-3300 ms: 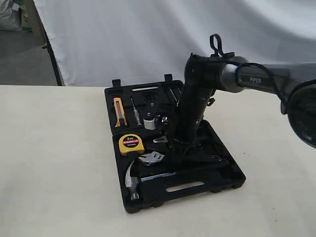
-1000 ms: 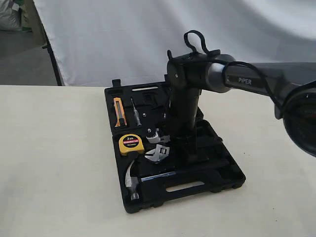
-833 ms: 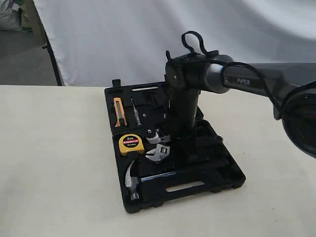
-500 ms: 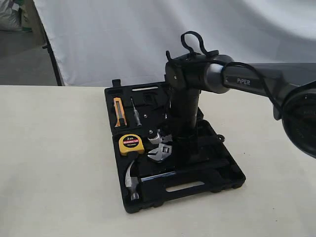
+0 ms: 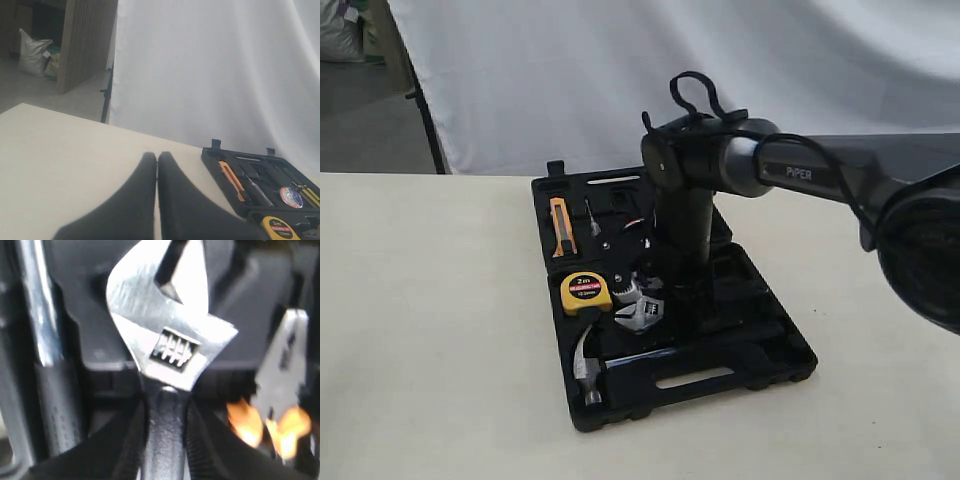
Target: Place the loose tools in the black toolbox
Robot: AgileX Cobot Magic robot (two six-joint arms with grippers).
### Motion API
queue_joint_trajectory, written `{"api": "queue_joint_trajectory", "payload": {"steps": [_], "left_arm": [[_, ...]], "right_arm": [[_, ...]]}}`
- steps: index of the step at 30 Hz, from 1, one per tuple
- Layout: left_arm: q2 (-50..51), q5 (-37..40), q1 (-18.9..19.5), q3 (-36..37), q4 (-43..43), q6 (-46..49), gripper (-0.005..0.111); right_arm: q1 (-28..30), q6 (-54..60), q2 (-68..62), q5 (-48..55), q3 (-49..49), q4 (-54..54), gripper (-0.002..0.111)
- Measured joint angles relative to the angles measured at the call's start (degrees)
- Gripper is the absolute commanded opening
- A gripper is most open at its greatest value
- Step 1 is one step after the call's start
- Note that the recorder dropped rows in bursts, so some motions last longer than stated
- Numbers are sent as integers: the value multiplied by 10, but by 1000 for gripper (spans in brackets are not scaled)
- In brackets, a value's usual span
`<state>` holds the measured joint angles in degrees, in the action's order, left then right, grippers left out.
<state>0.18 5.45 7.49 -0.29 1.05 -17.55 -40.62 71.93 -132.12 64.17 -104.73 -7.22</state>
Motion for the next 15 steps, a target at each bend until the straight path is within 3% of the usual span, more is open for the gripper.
{"api": "queue_joint_trajectory", "payload": {"steps": [15], "left_arm": [[0,0,0,0,0,0,1]], "right_arm": [[-10,-31,-5,7,0,-23,0]]}}
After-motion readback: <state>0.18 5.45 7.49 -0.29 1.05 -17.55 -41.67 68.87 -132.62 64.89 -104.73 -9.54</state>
